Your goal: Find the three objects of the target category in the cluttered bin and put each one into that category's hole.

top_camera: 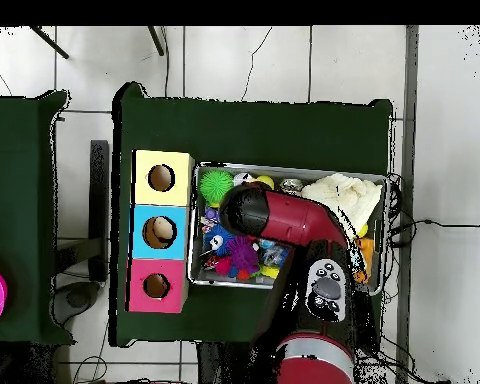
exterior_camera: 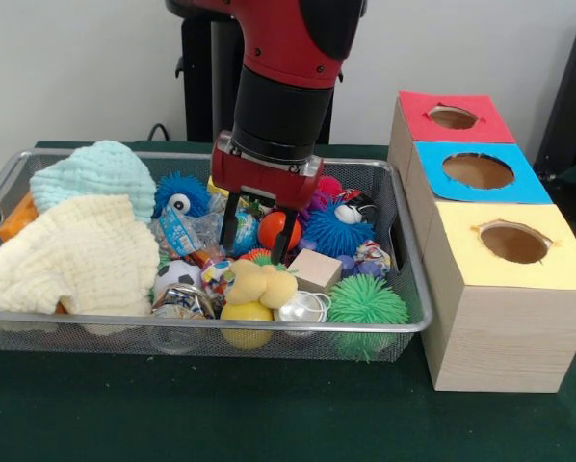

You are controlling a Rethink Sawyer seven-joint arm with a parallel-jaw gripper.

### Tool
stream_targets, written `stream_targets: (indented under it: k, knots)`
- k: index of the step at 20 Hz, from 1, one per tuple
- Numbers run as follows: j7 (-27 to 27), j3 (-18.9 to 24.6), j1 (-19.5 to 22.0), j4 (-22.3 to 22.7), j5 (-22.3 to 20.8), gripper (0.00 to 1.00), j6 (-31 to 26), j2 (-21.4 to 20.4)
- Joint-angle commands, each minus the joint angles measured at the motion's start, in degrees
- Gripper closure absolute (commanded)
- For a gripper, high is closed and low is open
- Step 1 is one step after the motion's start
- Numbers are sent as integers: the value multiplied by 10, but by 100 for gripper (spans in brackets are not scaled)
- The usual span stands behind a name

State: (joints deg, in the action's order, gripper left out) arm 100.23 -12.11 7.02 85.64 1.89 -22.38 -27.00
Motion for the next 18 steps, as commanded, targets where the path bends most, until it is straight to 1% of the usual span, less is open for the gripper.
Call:
stream_targets:
  k: [1,4,8,10,15,17,18]
  knots:
    - [92,25,12,-19,19,0,-32,25]
    - [85,28,17,14,17,0,-41,-4]
    - [84,41,31,89,15,0,-17,-47]
    - [84,45,35,116,15,0,-10,-63]
    - [86,49,40,141,13,0,-1,-77]
    - [82,46,39,138,12,0,-14,-83]
    - [77,45,39,129,12,0,-25,-84]
